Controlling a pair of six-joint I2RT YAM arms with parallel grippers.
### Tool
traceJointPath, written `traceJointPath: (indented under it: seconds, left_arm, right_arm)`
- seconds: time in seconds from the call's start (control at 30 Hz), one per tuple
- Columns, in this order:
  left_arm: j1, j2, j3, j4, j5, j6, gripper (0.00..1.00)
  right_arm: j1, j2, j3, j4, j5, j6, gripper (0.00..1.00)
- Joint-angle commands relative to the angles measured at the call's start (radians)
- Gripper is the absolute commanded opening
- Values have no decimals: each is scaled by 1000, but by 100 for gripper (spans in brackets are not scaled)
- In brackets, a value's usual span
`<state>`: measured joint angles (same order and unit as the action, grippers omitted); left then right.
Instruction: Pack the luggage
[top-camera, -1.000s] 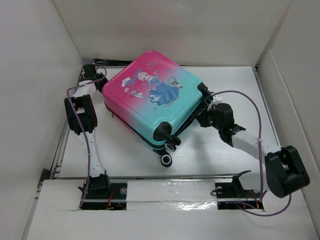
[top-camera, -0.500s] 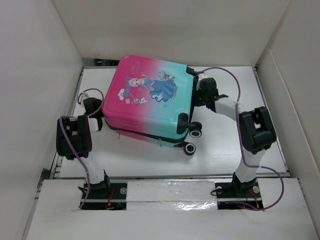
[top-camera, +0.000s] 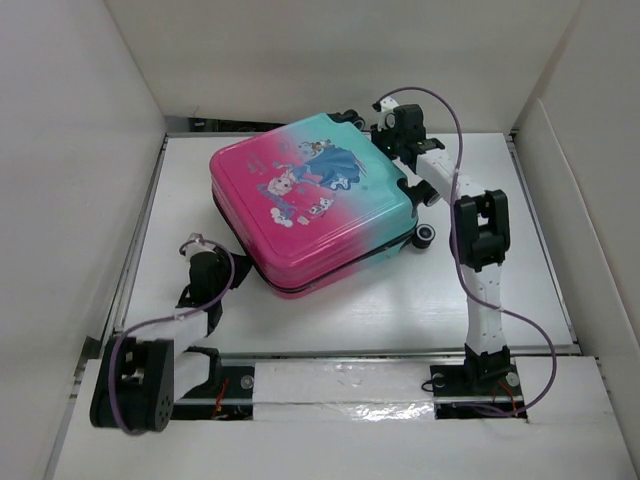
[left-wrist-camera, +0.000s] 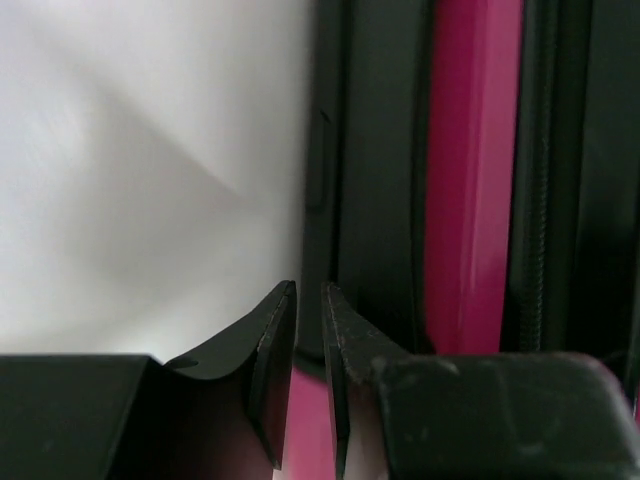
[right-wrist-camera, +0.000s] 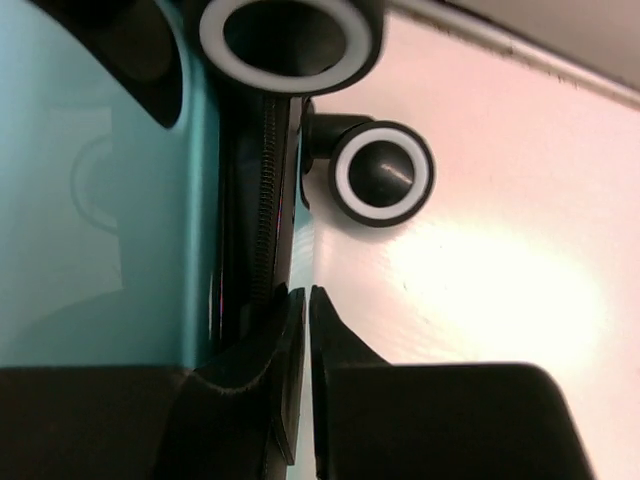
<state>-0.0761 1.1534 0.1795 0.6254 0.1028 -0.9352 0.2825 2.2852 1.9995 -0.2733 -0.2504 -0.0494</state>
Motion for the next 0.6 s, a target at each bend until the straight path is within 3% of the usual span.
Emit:
traceJointPath:
  seconds: [0.0, 0.13, 0.3, 0.33, 0.4, 0.5, 0.57]
  left_arm:
    - [-112, -191, -18, -21, 143, -7, 15]
    - [-174, -397, -46, -223, 46, 7, 15]
    - [-185, -553, -51, -303, 60, 2, 15]
    - [-185, -564, -42, -317, 57, 10, 15]
    - [-194, -560, -23, -345, 43, 41, 15]
    - [-194, -538, -8, -329, 47, 58, 14]
    - [-194, -505, -6, -276, 70, 61, 11]
  right_arm:
    - [77, -30, 100, -20, -227, 48, 14]
    - [67, -70, 97, -3, -210, 94, 23]
    - [44, -165, 125, -33, -138, 66, 31]
    - [44, -179, 140, -61, -133, 62, 35]
    - [23, -226, 162, -73, -133, 62, 52]
    - [1, -332, 98, -55, -133, 50, 71]
    - [1, -403, 26, -14, -130, 17, 75]
